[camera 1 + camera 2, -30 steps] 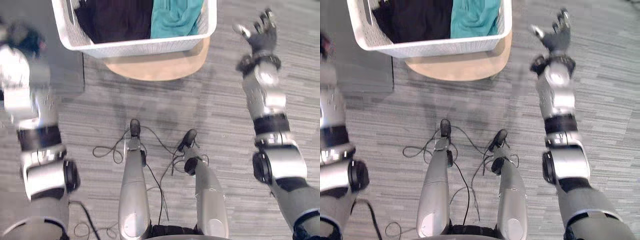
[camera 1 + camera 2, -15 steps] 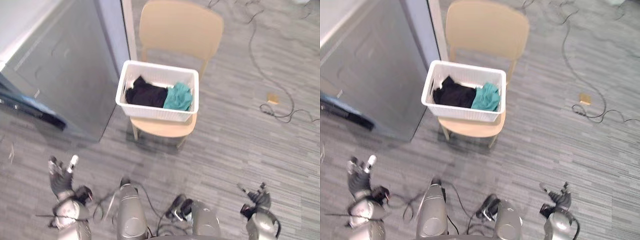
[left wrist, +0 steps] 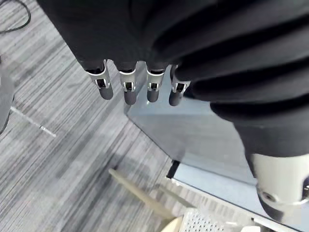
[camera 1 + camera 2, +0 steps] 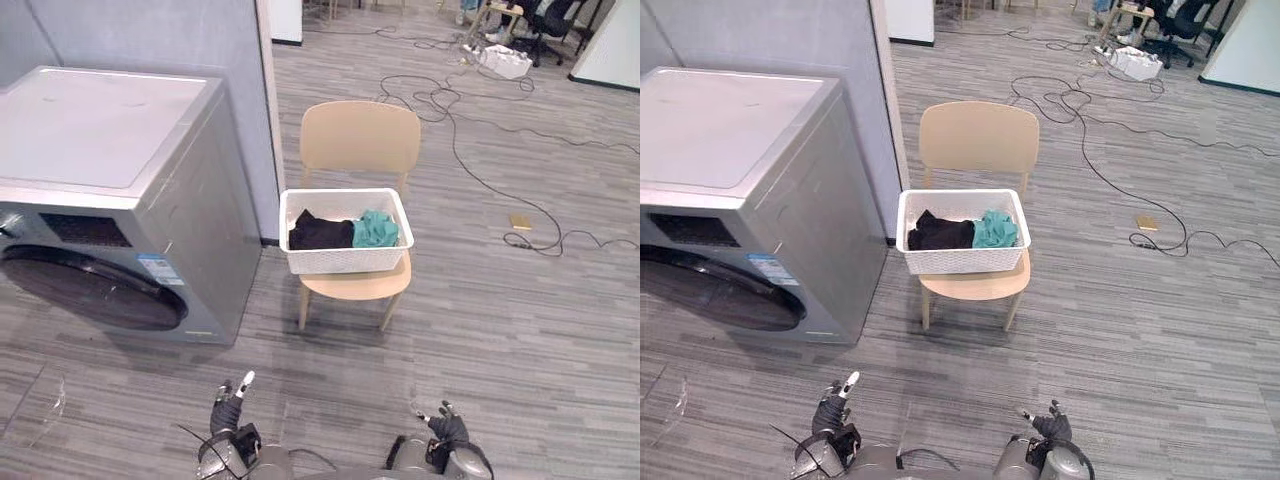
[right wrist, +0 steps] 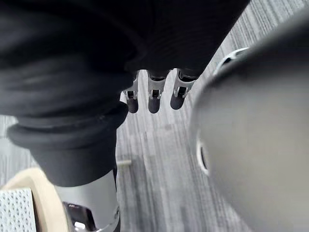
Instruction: Pick up the laundry basket with both hands and put the clothes into the washing machine.
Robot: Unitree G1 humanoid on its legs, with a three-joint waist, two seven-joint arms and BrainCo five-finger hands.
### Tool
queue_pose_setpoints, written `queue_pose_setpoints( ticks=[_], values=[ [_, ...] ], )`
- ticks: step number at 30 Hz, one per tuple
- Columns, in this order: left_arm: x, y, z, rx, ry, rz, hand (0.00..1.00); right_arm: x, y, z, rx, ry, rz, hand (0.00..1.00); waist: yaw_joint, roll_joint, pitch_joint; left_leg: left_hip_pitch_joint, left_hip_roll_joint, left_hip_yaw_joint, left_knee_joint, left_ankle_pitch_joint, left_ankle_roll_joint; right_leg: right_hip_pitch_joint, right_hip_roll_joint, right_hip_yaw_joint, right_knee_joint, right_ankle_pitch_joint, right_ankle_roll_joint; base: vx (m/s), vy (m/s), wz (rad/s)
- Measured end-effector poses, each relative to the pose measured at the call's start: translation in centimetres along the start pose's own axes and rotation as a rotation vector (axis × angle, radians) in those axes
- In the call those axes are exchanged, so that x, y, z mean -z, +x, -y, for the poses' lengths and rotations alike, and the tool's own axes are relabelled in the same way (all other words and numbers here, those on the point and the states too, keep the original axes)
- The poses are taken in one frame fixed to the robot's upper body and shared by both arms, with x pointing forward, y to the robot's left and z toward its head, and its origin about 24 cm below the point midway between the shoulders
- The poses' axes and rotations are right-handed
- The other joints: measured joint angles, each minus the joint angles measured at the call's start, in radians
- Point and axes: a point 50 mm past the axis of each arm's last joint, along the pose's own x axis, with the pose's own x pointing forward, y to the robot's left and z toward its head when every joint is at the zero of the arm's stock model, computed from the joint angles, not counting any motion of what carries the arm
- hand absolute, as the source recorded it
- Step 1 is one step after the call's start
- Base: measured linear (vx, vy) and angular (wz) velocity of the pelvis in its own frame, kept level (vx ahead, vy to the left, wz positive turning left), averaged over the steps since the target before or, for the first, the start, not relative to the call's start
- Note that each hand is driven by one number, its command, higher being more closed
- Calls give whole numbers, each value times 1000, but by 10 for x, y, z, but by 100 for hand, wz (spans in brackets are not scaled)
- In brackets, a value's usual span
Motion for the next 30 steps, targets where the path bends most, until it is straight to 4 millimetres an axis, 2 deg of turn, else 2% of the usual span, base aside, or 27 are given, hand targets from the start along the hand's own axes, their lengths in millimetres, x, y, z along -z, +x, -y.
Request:
queue_pose_setpoints(
  ticks=[1,2,3,4,5,6,7,8,9,11,14,15,16,18,20,21,22,24,25,26,27,28,29,30],
  values=[
    [1,-2,-5,-17,-1,1,0,-2,0,-2,-11,-35,11,0,0,-6,-3,-1,-9,13,0,0,1,28,26,-2,72,-63,20,-208,-31,36],
    [2,-3,-9,-32,-6,-1,0,-2,0,-5,-23,-53,17,0,0,-23,-8,-4,-29,15,1,0,0,41,30,-3,39,-89,28,-210,-22,31],
    [3,-4,-10,-39,-8,-3,0,-2,-1,-7,-30,-58,16,0,1,-25,-7,-7,-39,8,1,-1,-1,49,44,1,3,-95,46,-173,65,-24],
    [13,-11,-13,-74,-50,-26,0,-9,2,-9,-43,-90,41,0,54,25,-46,-31,-25,18,-80,20,7,67,116,34,-123,-121,42,-242,23,-41],
    [13,-14,-16,-87,-59,-20,0,-12,2,-14,-63,-106,53,0,59,17,-46,-35,-28,40,-105,52,8,66,117,53,-78,-145,31,-290,-43,-35],
    [7,-18,-22,-110,-68,15,0,-11,0,-25,-103,-134,58,0,57,-20,-49,-51,-59,41,-127,90,3,107,123,74,-123,-203,-14,-271,-163,3],
    [5,-18,-26,-127,-70,21,0,-14,1,-36,-142,-171,71,0,75,-15,-38,-86,-68,28,-114,96,1,126,149,70,-231,-214,-137,-215,-108,15],
    [7,-19,-23,-117,-65,13,0,-15,2,-35,-146,-197,73,0,81,3,-32,-101,-59,9,-114,103,-9,135,170,56,-272,-185,-136,-159,-38,4],
    [8,-21,-21,-114,-68,12,0,-18,2,-36,-158,-231,85,0,88,35,-35,-108,-52,-20,-136,112,-24,148,199,49,-329,-155,-157,-201,50,5],
    [10,-23,-26,-146,-111,14,0,-32,4,-47,-198,-310,146,0,82,64,-19,-107,-51,-44,-173,148,-62,161,206,21,-363,-126,-175,-206,40,26],
    [9,-24,-24,-133,-118,18,0,-44,3,-59,-232,-349,197,0,81,66,-19,-122,-40,-5,-207,152,-70,183,189,-41,-400,-82,-195,-103,48,57],
    [6,-21,-19,-106,-102,28,0,-54,2,-63,-243,-348,235,0,80,50,-10,-128,-33,24,-192,155,-56,192,173,-79,-425,-66,-206,-42,65,69],
    [5,-20,-14,-86,-95,31,0,-59,2,-65,-246,-347,255,0,80,51,-10,-143,-32,26,-170,159,-40,191,159,-96,-425,-65,-206,-60,113,81],
    [3,-19,-5,-48,-83,35,0,-73,2,-74,-267,-352,306,0,70,36,-2,-156,-7,13,-74,149,-18,208,105,-158,-431,-51,-183,-40,169,91],
    [2,-18,-2,-40,-93,38,0,-80,0,-79,-281,-357,332,0,58,46,-6,-143,36,12,-58,150,-18,232,89,-194,-459,-32,-152,26,205,75],
    [2,-18,0,-33,-97,38,0,-86,-2,-83,-294,-356,359,0,54,74,-19,-108,72,25,-106,170,-7,247,86,-223,-471,-20,-126,111,417,88],
    [1,-17,5,-20,-98,39,0,-92,-4,-89,-308,-341,387,0,51,91,-29,-86,72,53,-157,158,-36,255,69,-249,-472,-12,-93,103,364,97],
    [-11,-11,8,-2,-85,83,0,-103,-8,-97,-328,-323,426,0,58,55,-16,-91,27,76,-164,167,-21,284,31,-289,-508,20,-58,100,302,79],
    [-14,-10,9,4,-82,93,0,-113,-13,-109,-359,-305,468,0,62,32,-14,-105,-11,58,-150,153,2,304,2,-317,-517,27,-48,173,422,92],
    [-15,-10,7,5,-68,95,0,-128,-20,-118,-377,-276,536,0,58,8,-13,-119,-70,21,-107,111,57,322,-65,-342,-464,24,-14,180,399,97],
    [-14,-10,10,18,-62,91,0,-136,-23,-121,-375,-265,573,0,59,11,-11,-120,-96,0,-71,51,68,305,-122,-326,-353,22,-12,204,413,91],
    [-13,-11,12,32,-50,88,0,-141,-24,-123,-371,-264,588,0,59,6,-6,-111,-121,-11,-43,16,80,255,-190,-271,-193,40,-58,148,284,52],
    [-13,-11,11,32,-50,89,0,-143,-25,-126,-372,-268,598,0,63,4,3,-93,-127,-12,-34,-2,83,214,-220,-222,-94,68,-111,159,251,25],
    [-13,-11,11,34,-42,89,0,-147,-27,-131,-383,-278,608,0,67,19,20,-59,-127,-14,-26,-28,93,125,-230,-114,84,65,-154,147,179,-4]
  ],
)
